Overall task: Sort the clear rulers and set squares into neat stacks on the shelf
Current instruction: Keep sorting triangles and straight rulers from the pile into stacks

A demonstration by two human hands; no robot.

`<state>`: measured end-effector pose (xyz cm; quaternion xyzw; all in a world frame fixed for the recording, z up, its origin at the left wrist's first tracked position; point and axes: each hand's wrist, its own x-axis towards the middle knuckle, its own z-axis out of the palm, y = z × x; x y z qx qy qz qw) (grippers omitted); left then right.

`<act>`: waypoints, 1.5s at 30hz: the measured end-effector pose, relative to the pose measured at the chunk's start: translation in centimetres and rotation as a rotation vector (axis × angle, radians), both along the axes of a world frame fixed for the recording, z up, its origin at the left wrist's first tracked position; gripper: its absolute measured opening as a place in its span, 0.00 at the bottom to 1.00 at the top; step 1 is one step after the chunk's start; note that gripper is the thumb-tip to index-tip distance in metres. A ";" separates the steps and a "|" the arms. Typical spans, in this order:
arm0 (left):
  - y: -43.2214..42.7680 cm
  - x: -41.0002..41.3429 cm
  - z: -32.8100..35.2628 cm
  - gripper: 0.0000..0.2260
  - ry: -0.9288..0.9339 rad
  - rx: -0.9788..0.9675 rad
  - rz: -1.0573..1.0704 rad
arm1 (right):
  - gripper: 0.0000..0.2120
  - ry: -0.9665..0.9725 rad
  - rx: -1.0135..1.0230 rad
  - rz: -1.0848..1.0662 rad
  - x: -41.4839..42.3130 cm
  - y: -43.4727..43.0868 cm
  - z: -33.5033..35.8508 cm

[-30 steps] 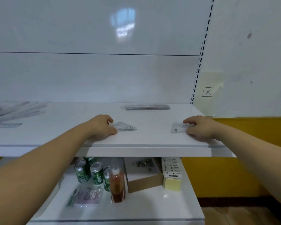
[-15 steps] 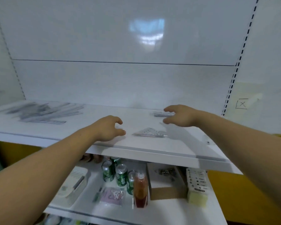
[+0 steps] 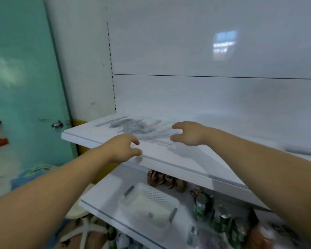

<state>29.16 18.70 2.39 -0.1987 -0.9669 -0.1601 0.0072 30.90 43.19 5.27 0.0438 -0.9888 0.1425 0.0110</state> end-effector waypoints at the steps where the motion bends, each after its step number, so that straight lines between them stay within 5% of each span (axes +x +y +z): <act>1: -1.8 -0.9 0.2 0.21 0.004 0.001 0.015 | 0.30 0.002 0.007 0.010 -1.1 -1.5 0.0; 12: -10.1 -10.7 -0.7 0.21 -0.023 0.037 0.073 | 0.29 -0.038 0.059 0.053 -12.0 -10.2 -1.3; 21: -7.8 -21.0 -1.4 0.23 0.042 0.007 -0.017 | 0.41 -0.103 0.155 0.049 -22.4 -10.9 -2.5; 24: -6.8 -24.0 -1.5 0.26 0.060 -0.011 -0.067 | 0.32 -0.095 0.113 0.063 -24.8 -10.5 -2.3; 29: -5.5 -27.3 -1.5 0.31 0.002 -0.086 -0.184 | 0.19 -0.082 0.065 0.070 -26.0 -9.9 -1.8; 40: -4.8 -30.5 -1.8 0.13 0.004 0.089 -0.294 | 0.26 0.008 0.018 -0.183 -25.0 -8.0 -2.1; 45: -5.3 -29.9 -2.5 0.24 0.079 -0.056 -0.326 | 0.26 -0.001 0.038 -0.285 -24.1 -7.8 -2.5</act>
